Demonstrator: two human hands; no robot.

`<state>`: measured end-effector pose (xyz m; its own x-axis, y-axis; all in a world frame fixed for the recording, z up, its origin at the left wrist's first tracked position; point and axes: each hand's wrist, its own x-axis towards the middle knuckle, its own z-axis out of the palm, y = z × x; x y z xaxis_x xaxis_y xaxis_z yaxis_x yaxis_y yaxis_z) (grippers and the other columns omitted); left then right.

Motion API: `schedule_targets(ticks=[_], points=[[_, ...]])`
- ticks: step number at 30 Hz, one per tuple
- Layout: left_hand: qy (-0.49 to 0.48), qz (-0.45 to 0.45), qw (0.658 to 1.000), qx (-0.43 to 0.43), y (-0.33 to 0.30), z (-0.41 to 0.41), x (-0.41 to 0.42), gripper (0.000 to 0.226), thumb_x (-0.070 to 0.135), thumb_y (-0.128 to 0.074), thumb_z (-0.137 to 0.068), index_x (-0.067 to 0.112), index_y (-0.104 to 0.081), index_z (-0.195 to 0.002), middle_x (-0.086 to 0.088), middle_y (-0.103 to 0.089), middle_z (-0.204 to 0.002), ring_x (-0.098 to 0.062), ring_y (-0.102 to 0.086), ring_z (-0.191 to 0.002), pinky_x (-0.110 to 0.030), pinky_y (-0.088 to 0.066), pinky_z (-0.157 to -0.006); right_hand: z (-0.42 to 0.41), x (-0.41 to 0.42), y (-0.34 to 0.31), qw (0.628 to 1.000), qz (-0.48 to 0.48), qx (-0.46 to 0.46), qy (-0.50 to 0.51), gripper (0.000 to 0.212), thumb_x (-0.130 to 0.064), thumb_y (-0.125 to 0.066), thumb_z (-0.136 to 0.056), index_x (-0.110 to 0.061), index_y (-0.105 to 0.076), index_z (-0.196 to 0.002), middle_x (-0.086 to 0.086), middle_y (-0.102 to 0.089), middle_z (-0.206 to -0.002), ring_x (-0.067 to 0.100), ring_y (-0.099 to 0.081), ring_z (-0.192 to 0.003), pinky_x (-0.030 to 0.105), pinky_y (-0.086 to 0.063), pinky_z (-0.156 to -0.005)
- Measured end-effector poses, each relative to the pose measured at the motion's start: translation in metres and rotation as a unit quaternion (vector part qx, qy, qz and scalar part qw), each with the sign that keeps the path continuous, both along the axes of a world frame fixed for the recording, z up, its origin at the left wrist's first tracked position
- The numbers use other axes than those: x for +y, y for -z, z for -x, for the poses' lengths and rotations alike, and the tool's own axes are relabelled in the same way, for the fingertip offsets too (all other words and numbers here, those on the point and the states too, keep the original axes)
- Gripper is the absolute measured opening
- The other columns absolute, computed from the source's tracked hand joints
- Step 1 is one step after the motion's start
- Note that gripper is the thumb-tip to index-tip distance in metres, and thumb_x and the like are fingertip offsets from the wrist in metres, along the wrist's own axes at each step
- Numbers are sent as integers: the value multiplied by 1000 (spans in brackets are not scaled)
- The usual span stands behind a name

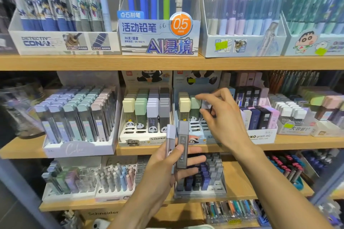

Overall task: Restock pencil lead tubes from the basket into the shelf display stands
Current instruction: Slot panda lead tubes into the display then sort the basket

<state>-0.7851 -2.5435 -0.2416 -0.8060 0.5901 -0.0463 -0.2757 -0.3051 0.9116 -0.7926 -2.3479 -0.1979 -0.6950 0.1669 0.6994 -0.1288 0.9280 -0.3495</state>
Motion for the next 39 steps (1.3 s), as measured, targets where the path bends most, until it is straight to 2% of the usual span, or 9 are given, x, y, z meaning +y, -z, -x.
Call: schedule_targets(ticks=[7, 11, 15, 18, 26, 29, 31, 34, 39], points=[[-20, -9, 1000, 1, 3, 4, 2, 25, 18, -52, -106, 13, -64, -127, -17, -78, -110, -32, -77, -101, -28, -64, -72, -16, -17, -12, 996, 86, 20, -10, 11, -26, -74, -92, -27, -71, -103, -8, -59, -91, 7, -58, -67, 21, -49, -68], [-42, -2, 999, 4, 8, 6, 6, 23, 15, -62, -100, 9, -69, -121, -19, -78, -106, -23, -75, -86, -24, -61, -70, -29, -37, -5, 983, 167, -80, -11, 30, -54, -82, -76, -31, -64, -82, -9, -66, -69, 2, -61, -61, 16, -47, -58], [-50, -14, 998, -30, 8, 3, 10, 29, 20, -69, -93, 12, -72, -121, -17, -79, -105, -21, -77, -84, -23, -61, -69, -33, -31, 2, 934, 326, -130, -61, 24, -31, -89, -77, -25, -70, -90, -2, -75, -78, 16, -73, -69, 43, -62, -74], [-46, -40, 997, -41, 4, 1, 11, 34, 25, -70, -87, 18, -75, -120, -13, -79, -107, -24, -78, -85, -23, -63, -68, -39, -21, -2, 890, 424, -133, -107, 28, -7, -85, -80, -15, -69, -102, 8, -78, -93, 21, -75, -74, 42, -64, -78], [-45, -43, 998, -15, 6, 0, 17, 24, 17, -66, -97, 17, -74, -119, -6, -80, -111, -28, -78, -97, -19, -62, -67, -53, -3, -11, 907, 392, -106, -114, 28, -10, -84, -80, -20, -73, -103, 1, -77, -88, 13, -74, -80, 26, -59, -74], [-52, -13, 999, 6, 8, 1, 17, 27, 32, -64, -94, 17, -79, -111, -6, -79, -99, -20, -76, -75, -21, -58, -59, -58, 19, -27, 935, 344, 10, -88, 26, -9, -83, -82, -22, -73, -103, -3, -76, -92, 12, -73, -87, 22, -59, -78], [-59, 20, 997, 35, 13, 3, 18, 30, 41, -64, -92, 19, -82, -103, -4, -63, -73, -15, -54, -49, -21, -44, -48, -60, 31, -33, 951, 292, 80, -59, 23, -6, -79, -86, -19, -72, -104, -3, -74, -96, 12, -71, -91, 23, -58, -83], [-56, 51, 996, 39, 18, 5, 18, 36, 46, -60, -98, 18, -81, -96, 1, -31, -60, -14, -27, -44, -20, -25, -41, -55, 37, -27, 969, 226, 95, -27, 20, -7, -74, -91, -20, -71, -106, -10, -72, -101, 5, -69, -96, 21, -58, -85], [0, 7, 1000, 14, 17, 6, 15, 40, 33, -43, -102, 5, -70, -113, 0, -30, -65, -14, -21, -46, -22, -17, -43, -44, 37, -17, 983, 165, 75, -35, 21, -6, -70, -94, -23, -70, -107, -22, -69, -98, -1, -68, -94, 14, -54, -85]])
